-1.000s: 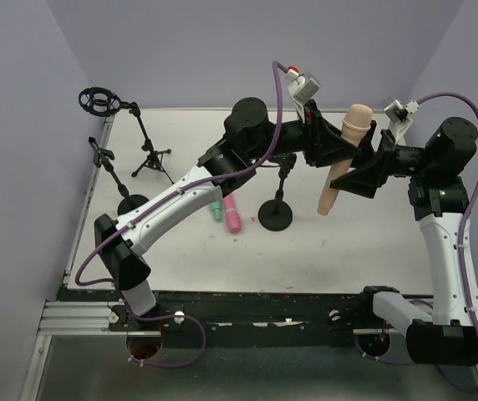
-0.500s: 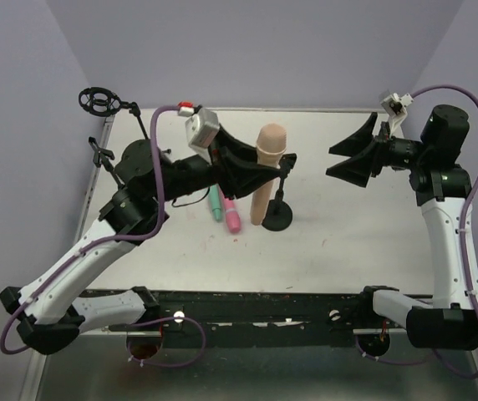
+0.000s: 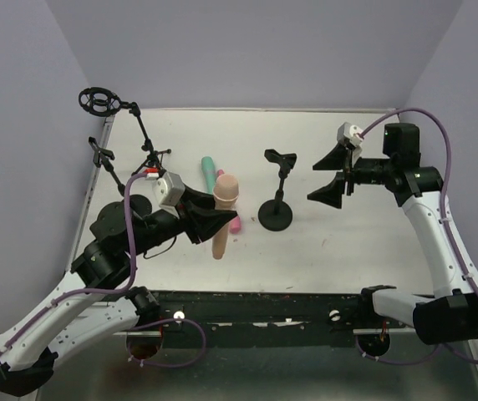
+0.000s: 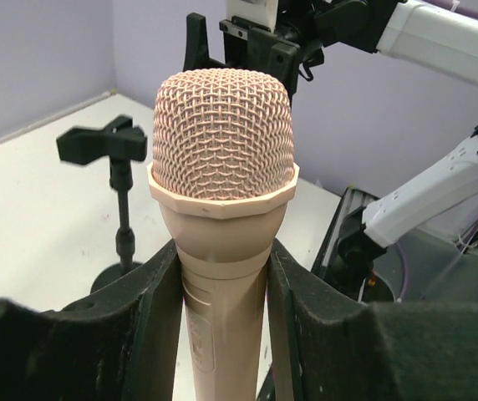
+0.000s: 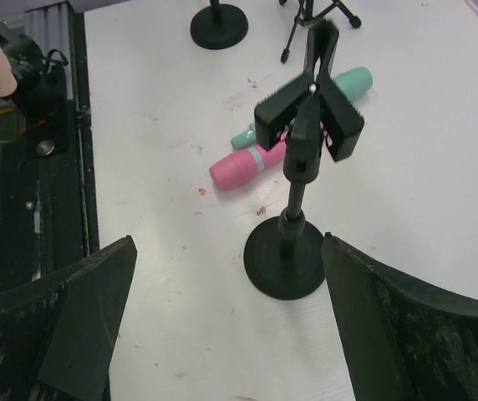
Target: Attach the microphones to the stand
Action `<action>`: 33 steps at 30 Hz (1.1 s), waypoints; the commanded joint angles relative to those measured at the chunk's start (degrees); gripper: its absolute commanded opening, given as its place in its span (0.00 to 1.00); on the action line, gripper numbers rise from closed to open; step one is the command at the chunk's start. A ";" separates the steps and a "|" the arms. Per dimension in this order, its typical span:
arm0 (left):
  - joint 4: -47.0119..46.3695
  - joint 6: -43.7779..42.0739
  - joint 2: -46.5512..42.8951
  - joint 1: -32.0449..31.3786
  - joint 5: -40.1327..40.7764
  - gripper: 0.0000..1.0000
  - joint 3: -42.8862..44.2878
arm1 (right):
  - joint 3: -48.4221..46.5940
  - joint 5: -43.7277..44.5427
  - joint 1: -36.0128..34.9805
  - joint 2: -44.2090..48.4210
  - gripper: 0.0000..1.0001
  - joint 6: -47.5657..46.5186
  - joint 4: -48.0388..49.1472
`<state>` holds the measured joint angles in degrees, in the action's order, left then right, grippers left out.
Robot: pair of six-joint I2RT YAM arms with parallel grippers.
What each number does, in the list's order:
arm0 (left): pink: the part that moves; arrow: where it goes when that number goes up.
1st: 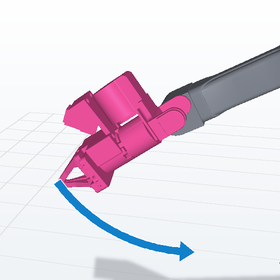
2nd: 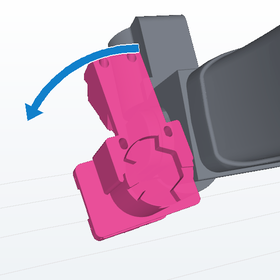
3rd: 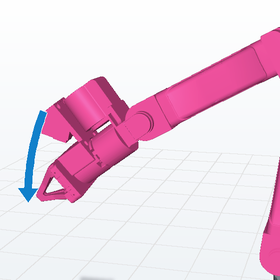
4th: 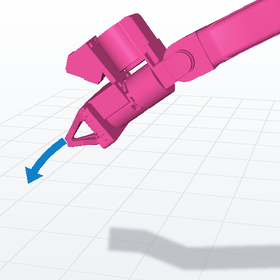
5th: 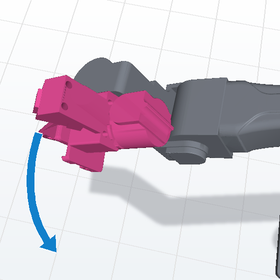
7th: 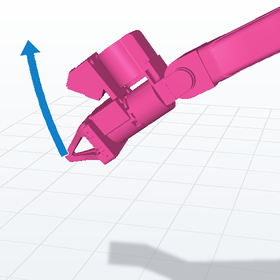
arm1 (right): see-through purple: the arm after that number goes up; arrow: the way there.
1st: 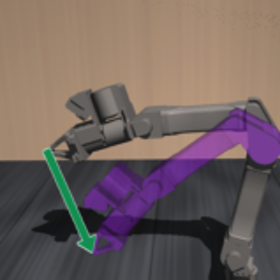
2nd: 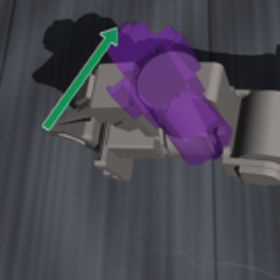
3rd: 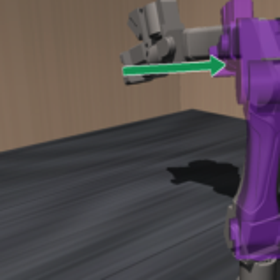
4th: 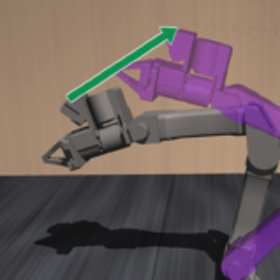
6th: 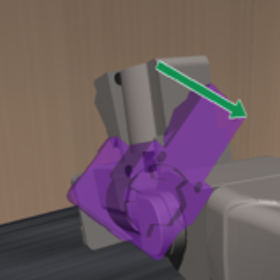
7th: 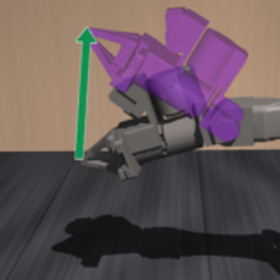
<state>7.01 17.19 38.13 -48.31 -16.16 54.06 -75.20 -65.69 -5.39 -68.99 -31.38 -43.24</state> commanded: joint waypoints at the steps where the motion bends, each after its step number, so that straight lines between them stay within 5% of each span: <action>1: -3.93 1.35 -6.04 0.33 3.59 0.00 -6.15 | 12.15 2.15 -0.15 2.01 1.00 -7.91 10.16; 8: -5.34 0.91 -8.51 0.33 4.21 0.00 -9.33 | 24.38 2.14 -2.69 -1.23 1.00 1.30 37.93; 18: -5.86 1.62 -7.63 0.33 5.44 0.00 -10.38 | 40.21 6.01 -5.95 -7.82 0.99 29.17 96.91; 27: -7.97 1.36 -6.40 0.33 5.88 0.00 -11.26 | 38.90 7.60 -10.52 -12.66 0.77 27.51 97.39; 33: -7.97 0.56 -6.31 0.33 5.70 0.00 -11.17 | 39.16 8.48 -10.61 -13.71 0.44 26.28 95.19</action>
<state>1.67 18.44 32.12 -48.12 -11.29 42.94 -35.57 -59.18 -15.92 -81.58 -3.95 50.54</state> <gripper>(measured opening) 0.460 0.539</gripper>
